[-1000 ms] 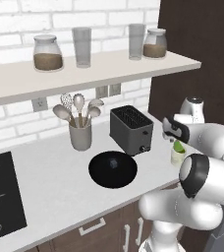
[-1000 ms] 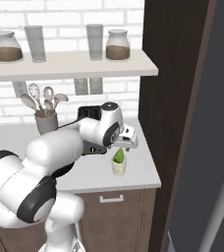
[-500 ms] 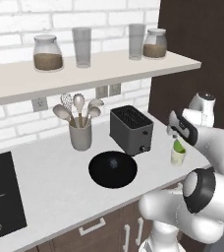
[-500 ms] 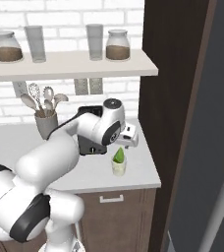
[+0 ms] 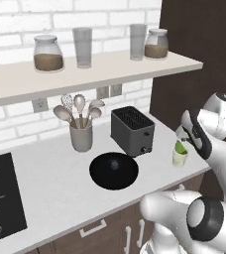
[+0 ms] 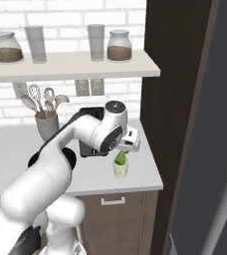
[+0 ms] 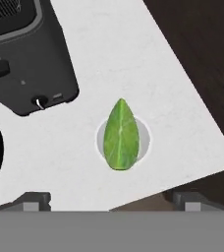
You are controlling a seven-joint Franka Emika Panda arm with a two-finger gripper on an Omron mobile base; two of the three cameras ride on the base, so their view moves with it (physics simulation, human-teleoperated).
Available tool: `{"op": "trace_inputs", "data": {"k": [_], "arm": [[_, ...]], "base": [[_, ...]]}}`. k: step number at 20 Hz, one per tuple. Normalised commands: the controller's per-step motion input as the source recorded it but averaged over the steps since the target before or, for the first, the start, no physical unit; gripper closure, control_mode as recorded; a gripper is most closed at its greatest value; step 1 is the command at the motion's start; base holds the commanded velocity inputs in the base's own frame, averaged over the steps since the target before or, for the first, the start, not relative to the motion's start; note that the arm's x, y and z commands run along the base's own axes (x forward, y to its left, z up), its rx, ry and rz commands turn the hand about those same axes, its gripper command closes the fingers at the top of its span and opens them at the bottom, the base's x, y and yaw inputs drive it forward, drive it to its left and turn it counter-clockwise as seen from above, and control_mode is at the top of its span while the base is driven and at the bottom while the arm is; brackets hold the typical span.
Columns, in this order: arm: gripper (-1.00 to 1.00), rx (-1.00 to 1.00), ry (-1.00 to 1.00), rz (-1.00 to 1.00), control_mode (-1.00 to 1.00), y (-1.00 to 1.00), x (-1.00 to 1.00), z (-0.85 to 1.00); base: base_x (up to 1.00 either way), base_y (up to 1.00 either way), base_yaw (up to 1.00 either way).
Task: Grab a lemon wedge from the fridge and one ice cube from the ice bowl, and put them in the glass of lemonade.
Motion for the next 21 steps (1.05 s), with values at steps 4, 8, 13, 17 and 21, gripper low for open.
{"op": "trace_inputs", "data": {"k": [4,8,13,17,21], "arm": [[-1.0,0.0,-0.06,0.13,-1.0,0.32,-0.85,0.17],[-1.0,0.0,0.0,0.11,-1.0,0.53,-0.41,0.25],[-1.0,0.0,0.03,0.07,-1.0,0.7,-0.02,0.31],[-1.0,-0.02,0.06,0.0,-1.0,0.63,0.03,0.23],[-1.0,-0.07,-0.02,-0.08,-1.0,0.68,0.39,0.03]], "base": [[0.0,0.0,0.0],[0.0,0.0,0.0],[0.0,0.0,0.0],[0.0,0.0,0.0],[0.0,0.0,0.0]]}}
